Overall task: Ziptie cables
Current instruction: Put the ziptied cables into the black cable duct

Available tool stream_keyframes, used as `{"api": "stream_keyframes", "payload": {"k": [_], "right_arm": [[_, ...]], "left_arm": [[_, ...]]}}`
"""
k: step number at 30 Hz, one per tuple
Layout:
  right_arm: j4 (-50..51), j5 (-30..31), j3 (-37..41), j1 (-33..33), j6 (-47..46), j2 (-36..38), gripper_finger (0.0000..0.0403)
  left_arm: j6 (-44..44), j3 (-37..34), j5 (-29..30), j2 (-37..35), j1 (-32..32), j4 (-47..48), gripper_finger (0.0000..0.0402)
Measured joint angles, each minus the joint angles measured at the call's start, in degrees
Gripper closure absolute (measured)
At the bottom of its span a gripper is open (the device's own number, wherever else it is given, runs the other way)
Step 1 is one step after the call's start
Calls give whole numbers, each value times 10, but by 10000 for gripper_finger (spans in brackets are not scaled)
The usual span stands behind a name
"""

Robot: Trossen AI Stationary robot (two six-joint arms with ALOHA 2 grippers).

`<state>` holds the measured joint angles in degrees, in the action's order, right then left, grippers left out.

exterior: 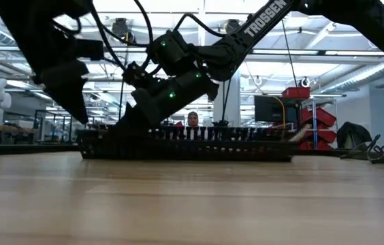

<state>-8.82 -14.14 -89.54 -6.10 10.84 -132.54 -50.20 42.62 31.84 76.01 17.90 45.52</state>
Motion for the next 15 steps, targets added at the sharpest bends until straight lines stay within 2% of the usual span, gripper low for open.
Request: {"api": "stream_keyframes", "payload": {"k": [2,7,15], "right_arm": [[6,3,0,-1,2,0,403],[37,6,1,-3,7,11,403],[51,22,0,-12,44,77,403]], "left_arm": [[22,-9,-8,0,-10,-26,176],[56,3,-18,-4,-29,-24,176],[90,24,10,-35,-40,-7,176]]}}
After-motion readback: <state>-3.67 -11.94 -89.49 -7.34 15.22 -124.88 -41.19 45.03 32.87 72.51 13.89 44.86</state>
